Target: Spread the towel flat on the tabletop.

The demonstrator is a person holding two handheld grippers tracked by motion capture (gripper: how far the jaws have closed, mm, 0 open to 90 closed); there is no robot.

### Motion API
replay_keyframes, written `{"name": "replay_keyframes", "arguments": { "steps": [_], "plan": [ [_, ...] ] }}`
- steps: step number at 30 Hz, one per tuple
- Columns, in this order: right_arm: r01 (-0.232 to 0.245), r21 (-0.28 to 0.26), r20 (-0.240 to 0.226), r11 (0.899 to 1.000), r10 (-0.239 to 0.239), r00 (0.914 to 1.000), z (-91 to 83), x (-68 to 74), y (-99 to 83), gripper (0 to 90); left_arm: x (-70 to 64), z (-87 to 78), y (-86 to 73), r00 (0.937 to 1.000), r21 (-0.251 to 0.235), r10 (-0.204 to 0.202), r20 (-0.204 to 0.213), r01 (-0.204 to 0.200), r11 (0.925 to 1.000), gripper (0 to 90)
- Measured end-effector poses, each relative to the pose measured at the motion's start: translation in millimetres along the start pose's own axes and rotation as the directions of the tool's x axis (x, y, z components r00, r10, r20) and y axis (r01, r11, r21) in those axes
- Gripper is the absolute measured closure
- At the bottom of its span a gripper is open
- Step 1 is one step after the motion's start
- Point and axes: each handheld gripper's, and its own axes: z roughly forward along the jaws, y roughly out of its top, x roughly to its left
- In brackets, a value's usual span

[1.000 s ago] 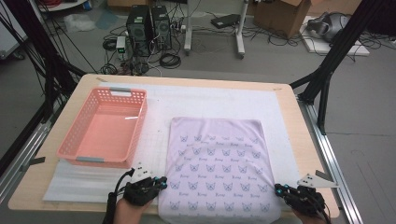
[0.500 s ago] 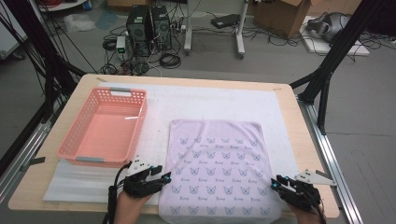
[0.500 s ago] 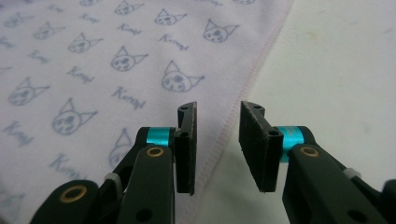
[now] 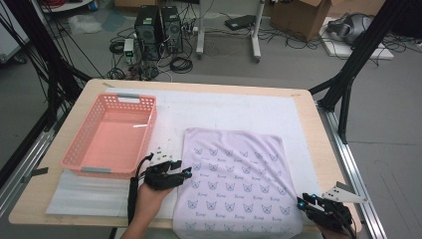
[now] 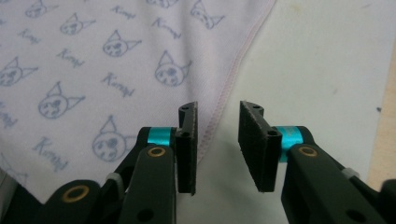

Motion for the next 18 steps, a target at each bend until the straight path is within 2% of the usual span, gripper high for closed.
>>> {"name": "replay_keyframes", "arguments": {
  "steps": [2,6,7,9,10,11,13,14,15,17,18],
  "plan": [
    [0.001,-0.022,0.003,1.000,-0.001,1.0000,-0.6,-0.7,1.8,65.3,5.3,8.2,3.7,0.9996,0.004,-0.014,-0.026,0.015,0.9999,50.6],
    [0.002,-0.050,0.014,0.999,-0.001,0.9999,-0.4,-1.8,5.3,63.5,11.2,22.1,3.8,0.9977,0.072,-0.022,-0.064,0.027,0.9971,54.0],
    [-0.005,-0.052,0.015,0.999,0.006,0.9999,0.5,-1.7,5.9,63.5,9.1,22.3,3.7,0.9957,0.073,0.006,-0.092,0.001,0.9974,57.6],
    [-0.002,-0.052,0.015,0.999,0.003,0.9999,2.7,-2.7,7.1,62.8,9.0,21.1,3.1,0.9899,0.082,0.048,-0.134,-0.037,0.9960,75.7],
    [-0.001,-0.052,0.016,0.999,0.001,0.9999,3.9,-2.9,7.6,62.8,11.2,20.5,3.3,0.9932,0.080,0.015,-0.115,-0.006,0.9968,85.4],
    [-0.002,-0.051,0.014,0.999,0.003,0.9999,4.8,-2.7,8.3,62.8,11.1,20.0,3.7,0.9924,0.081,0.003,-0.123,0.007,0.9967,87.4],
    [0.006,-0.052,0.017,0.999,-0.006,0.9998,6.5,-3.0,9.9,62.7,9.7,18.3,3.4,0.9881,0.084,0.025,-0.152,-0.012,0.9964,88.1],
    [0.004,-0.049,0.017,0.999,-0.004,0.9999,7.0,-3.0,11.0,62.8,10.7,16.7,2.1,0.9866,0.073,0.010,-0.163,0.002,0.9973,88.1],
    [0.005,-0.049,0.019,0.999,-0.004,0.9998,7.6,-3.5,12.4,62.8,13.0,15.2,0.2,0.9877,0.063,-0.006,-0.156,0.016,0.9979,88.1],
    [0.002,-0.055,0.022,0.998,-0.001,0.9998,9.6,-5.7,16.7,62.9,16.1,11.0,-1.8,0.9854,0.052,-0.016,-0.170,0.025,0.9984,87.9],
    [0.006,-0.057,0.029,0.998,-0.005,0.9996,10.8,-7.2,19.5,62.9,18.1,9.3,-2.8,0.9863,0.046,-0.029,-0.163,0.037,0.9983,88.0]
  ]
}}
